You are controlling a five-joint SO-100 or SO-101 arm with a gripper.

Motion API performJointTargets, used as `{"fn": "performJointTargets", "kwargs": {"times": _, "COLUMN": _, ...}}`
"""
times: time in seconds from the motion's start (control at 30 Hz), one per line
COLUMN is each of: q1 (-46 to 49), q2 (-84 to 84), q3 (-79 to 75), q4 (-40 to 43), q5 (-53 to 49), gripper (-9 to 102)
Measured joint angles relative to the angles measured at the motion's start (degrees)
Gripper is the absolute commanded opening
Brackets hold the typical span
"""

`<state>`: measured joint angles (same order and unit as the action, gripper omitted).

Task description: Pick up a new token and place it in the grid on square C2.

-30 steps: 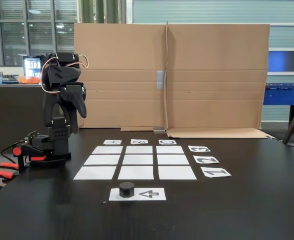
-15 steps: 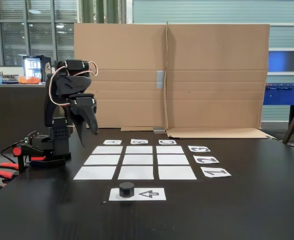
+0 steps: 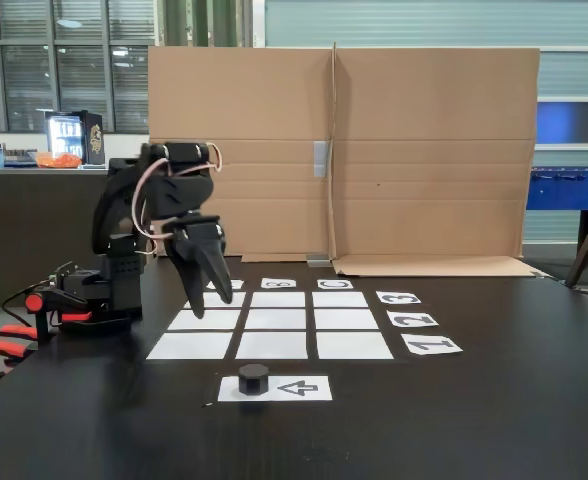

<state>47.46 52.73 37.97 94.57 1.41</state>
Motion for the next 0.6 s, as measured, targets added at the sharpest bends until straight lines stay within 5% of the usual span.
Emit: {"fn": "performJointTargets", "kwargs": {"times": 0.6, "q1": -4.22, "q2": -9.14, "q3": -7.03, "q4": 1.76, "q5": 2.55, "gripper": 50}}
